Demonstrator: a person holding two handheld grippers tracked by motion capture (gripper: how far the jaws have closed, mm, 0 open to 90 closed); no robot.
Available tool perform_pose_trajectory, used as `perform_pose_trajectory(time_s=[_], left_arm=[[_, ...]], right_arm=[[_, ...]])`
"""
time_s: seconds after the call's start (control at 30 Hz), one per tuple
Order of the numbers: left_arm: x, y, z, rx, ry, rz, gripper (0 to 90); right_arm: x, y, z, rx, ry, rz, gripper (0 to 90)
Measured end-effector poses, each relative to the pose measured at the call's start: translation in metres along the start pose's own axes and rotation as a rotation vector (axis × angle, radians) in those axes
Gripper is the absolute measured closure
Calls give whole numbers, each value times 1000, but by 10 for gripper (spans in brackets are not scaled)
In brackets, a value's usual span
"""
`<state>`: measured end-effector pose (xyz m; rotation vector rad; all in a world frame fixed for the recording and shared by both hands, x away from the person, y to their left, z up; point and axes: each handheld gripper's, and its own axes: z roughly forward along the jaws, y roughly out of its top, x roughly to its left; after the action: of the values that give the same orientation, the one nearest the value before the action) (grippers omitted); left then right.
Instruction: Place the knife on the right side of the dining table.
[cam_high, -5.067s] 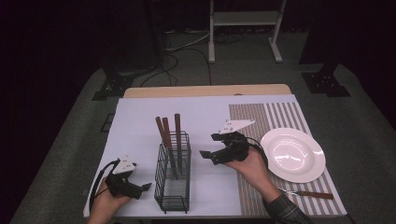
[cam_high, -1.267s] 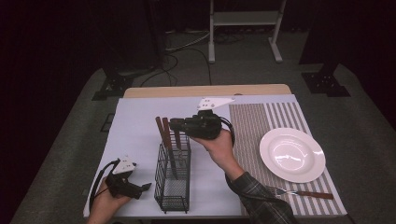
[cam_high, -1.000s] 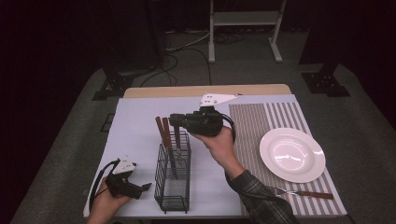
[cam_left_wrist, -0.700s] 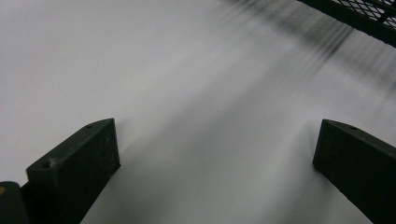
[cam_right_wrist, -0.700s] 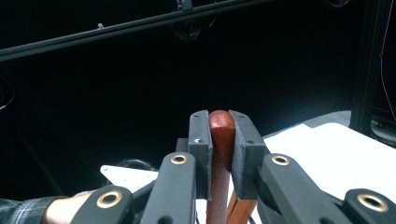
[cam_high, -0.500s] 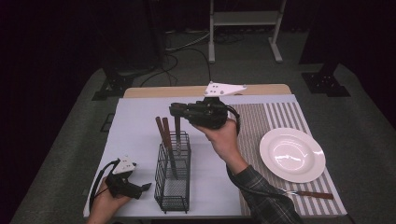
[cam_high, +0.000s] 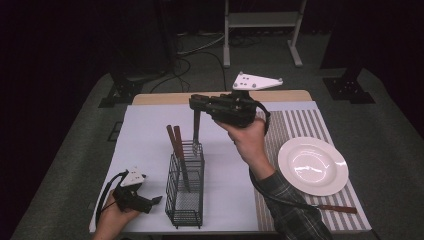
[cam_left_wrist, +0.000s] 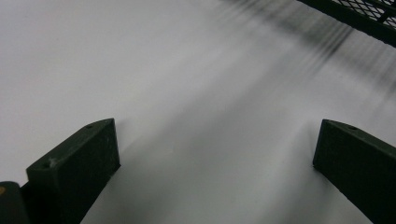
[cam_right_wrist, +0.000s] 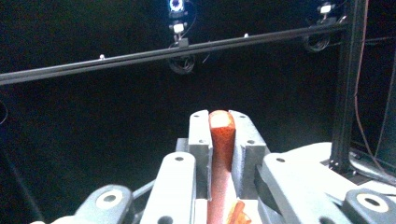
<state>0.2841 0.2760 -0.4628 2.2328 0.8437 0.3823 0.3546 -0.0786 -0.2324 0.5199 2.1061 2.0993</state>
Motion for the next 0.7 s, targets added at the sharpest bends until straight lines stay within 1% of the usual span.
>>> perform_pose_trajectory(time_s=[0.1,0.13,0.17,0.2,0.27,0.3,0.33,0.37,0.4,0.43,0.5,0.53,0.57,0.6,0.63,0.67,0.7], left_arm=[[0,0,0,0,0,1,0],[0,0,0,0,0,0,0],[0,0,0,0,0,0,0],[0,0,0,0,1,0,0],[0,0,0,0,1,1,0],[0,0,0,0,0,-1,0],[0,0,0,0,0,0,0],[0,0,0,0,0,0,0],[0,0,0,0,0,0,0],[0,0,0,0,0,0,0],[0,0,0,0,0,-1,0],[0,0,0,0,0,-1,0],[0,0,0,0,0,-1,0],[0,0,0,0,0,-1,0],[0,0,0,0,0,-1,0],[0,0,0,0,0,-1,0],[0,0,0,0,0,-2,0]], right_arm=[[-2,3,-5,-9,-12,-7,800],[-3,6,-11,-13,-26,-5,800],[-3,6,-11,-13,-26,-5,800],[-6,8,-17,-17,-40,-9,800],[-6,9,-20,-18,-49,-3,800],[-8,9,-23,-17,-59,-12,800],[-11,10,-29,-20,-75,-9,800],[-11,10,-29,-20,-75,-9,800],[-13,10,-32,-18,-85,-19,800],[-16,10,-39,-18,-106,-23,800],[-19,9,-44,-16,-125,-19,800],[-19,9,-44,-16,-125,-19,800],[-23,7,-50,-12,-148,-17,800],[-24,6,-53,-11,-160,-16,799],[-24,6,-53,-11,-160,-16,799],[-29,3,-59,-6,-183,-17,800],[-29,3,-59,-6,-183,-17,800]])
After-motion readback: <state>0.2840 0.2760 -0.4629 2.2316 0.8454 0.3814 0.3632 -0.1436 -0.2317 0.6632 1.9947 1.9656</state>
